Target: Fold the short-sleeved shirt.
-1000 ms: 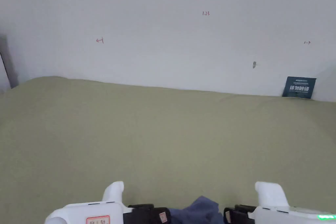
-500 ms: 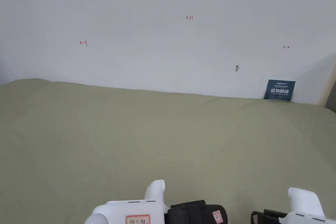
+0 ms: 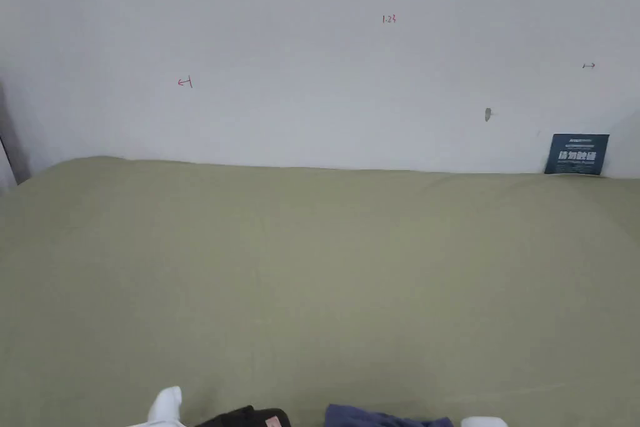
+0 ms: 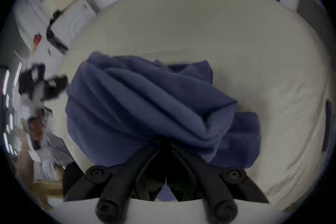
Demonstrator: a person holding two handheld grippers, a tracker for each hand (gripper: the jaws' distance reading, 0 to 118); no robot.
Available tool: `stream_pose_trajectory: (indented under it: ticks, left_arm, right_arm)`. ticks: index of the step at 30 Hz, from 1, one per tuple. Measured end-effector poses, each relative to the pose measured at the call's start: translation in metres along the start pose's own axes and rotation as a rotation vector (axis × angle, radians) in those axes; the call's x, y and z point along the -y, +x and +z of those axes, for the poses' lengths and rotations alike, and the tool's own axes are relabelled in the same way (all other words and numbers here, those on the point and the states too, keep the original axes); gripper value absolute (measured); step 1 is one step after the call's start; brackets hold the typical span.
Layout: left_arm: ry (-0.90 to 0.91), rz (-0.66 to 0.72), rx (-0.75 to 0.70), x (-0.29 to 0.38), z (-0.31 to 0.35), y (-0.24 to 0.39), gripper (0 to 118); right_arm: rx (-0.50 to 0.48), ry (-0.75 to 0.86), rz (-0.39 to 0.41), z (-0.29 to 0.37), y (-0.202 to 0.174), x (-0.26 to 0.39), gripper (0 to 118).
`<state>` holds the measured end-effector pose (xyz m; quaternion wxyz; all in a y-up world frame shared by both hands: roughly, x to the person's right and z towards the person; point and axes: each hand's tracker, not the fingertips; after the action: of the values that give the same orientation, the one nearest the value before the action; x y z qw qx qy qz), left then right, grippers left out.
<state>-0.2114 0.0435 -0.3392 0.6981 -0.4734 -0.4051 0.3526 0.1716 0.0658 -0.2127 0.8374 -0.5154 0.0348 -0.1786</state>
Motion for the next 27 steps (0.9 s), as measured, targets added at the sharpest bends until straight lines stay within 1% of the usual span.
stream_pose_trajectory:
  ticks: [1, 2, 5, 6, 7, 8, 9, 10, 11, 12, 13, 14, 16, 18, 20, 22, 24, 25, 27]
  left_arm:
    - [-0.03, -0.004, 0.019, 0.002, -0.008, -0.003, 105]
    - [-0.061, -0.008, 0.047, 0.004, -0.019, -0.007, 108]
    - [-0.153, 0.02, 0.095, 0.008, -0.059, -0.012, 108]
    - [-0.202, 0.044, 0.101, 0.011, -0.076, -0.014, 105]
    - [-0.22, 0.058, 0.095, 0.015, -0.087, -0.015, 101]
    - [-0.212, 0.058, 0.123, 0.02, -0.095, -0.014, 83]
    - [-0.161, 0.043, 0.17, 0.021, -0.1, -0.007, 54]
    - [-0.157, 0.049, 0.128, 0.022, -0.107, -0.002, 34]
    - [-0.161, 0.06, 0.016, 0.024, -0.115, 0.0, 34]
    - [-0.162, 0.044, -0.108, 0.027, -0.117, -0.001, 34]
    - [-0.162, 0.036, -0.109, 0.027, -0.115, -0.005, 33]
    - [-0.144, 0.056, 0.035, 0.025, -0.108, -0.005, 33]
    - [-0.152, 0.013, -0.033, 0.022, -0.096, 0.0, 33]
    - [-0.174, -0.051, -0.029, 0.017, -0.083, 0.006, 33]
    - [-0.167, -0.075, -0.051, 0.009, -0.061, 0.011, 33]
    - [-0.14, -0.104, -0.09, -0.002, -0.031, 0.007, 33]
    - [-0.112, -0.111, -0.15, -0.019, 0.01, -0.004, 33]
    - [-0.093, -0.112, -0.179, -0.027, 0.029, -0.009, 33]
    - [-0.072, -0.111, -0.239, -0.048, 0.079, -0.022, 33]
  right_arm:
    - [0.008, -0.016, 0.024, 0.002, 0.0, -0.002, 0]
    - [0.003, -0.017, 0.042, 0.001, 0.0, -0.003, 0]
    - [-0.01, -0.03, 0.04, 0.005, 0.005, -0.005, 0]
    - [-0.015, -0.03, 0.037, 0.006, 0.006, -0.004, 0]
    - [-0.018, -0.029, 0.037, 0.006, 0.007, -0.003, 0]
    - [-0.024, -0.025, 0.035, 0.006, 0.008, -0.002, 0]
    - [-0.031, -0.015, 0.033, 0.007, 0.009, 0.0, 0]
    - [-0.038, -0.008, 0.029, 0.007, 0.01, 0.001, 0]
    - [-0.048, 0.001, 0.019, 0.01, 0.012, 0.003, 0]
    - [-0.049, 0.01, 0.013, 0.011, 0.014, 0.005, 0]
    - [-0.064, 0.022, 0.002, 0.013, 0.015, 0.006, 0]
    - [-0.061, 0.034, -0.013, 0.015, 0.015, 0.007, 0]
    - [-0.075, 0.074, -0.026, 0.021, 0.012, 0.01, 0]
    - [-0.05, 0.139, -0.015, 0.025, 0.005, 0.012, 0]
    - [-0.033, 0.174, -0.02, 0.028, -0.005, 0.012, 0]
    - [-0.021, 0.209, -0.03, 0.031, -0.016, 0.011, 0]
    - [0.031, 0.241, -0.004, 0.031, -0.03, 0.01, 0]
    - [0.038, 0.247, 0.007, 0.031, -0.036, 0.009, 0]
    - [0.017, 0.251, 0.014, 0.03, -0.052, 0.008, 0]
